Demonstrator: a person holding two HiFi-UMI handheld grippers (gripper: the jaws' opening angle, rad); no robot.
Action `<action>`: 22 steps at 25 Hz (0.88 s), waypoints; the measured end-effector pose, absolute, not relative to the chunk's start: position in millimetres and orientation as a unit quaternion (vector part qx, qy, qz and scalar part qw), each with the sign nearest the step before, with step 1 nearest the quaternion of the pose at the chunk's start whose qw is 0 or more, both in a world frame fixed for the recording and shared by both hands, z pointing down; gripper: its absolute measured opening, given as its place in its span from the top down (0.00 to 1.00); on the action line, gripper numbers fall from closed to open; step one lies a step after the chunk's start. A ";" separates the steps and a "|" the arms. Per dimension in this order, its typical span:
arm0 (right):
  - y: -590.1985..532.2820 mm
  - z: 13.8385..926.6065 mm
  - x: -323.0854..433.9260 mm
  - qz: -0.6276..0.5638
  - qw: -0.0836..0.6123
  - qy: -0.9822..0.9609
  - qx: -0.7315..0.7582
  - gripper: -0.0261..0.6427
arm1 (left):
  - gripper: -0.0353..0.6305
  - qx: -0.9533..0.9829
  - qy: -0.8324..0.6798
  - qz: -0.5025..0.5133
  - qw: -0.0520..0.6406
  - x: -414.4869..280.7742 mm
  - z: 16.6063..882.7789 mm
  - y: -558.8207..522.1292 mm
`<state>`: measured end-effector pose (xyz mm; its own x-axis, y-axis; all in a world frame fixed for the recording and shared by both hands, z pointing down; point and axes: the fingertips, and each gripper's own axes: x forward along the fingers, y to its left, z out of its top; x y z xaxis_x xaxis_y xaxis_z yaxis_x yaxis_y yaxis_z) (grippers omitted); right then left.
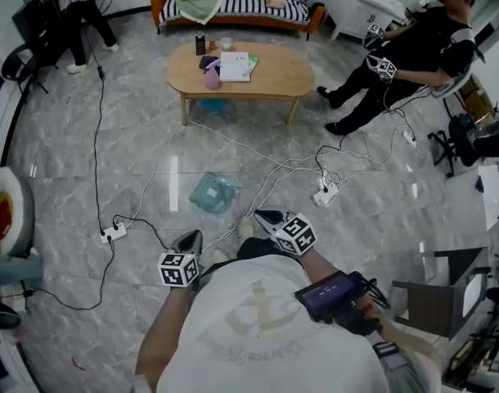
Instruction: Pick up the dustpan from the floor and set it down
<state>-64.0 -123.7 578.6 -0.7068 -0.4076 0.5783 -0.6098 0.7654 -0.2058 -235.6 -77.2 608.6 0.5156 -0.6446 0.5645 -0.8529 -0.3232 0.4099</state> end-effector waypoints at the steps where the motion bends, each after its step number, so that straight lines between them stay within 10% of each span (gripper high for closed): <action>1: -124.7 582.4 -65.0 0.197 0.262 -0.903 0.278 0.94 | 0.93 0.797 -0.471 0.151 0.347 -237.6 610.5 -77.2; 22: -205.8 631.6 -94.6 0.199 0.333 -0.898 0.209 0.94 | 0.93 0.753 -0.526 0.138 0.370 -266.1 619.9 -131.1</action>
<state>-94.6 -205.8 631.6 -0.6910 -0.2427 0.6809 -0.5078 0.8333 -0.2184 -266.1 -131.1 619.9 0.4086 -0.6909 0.5964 -0.8944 -0.1728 0.4125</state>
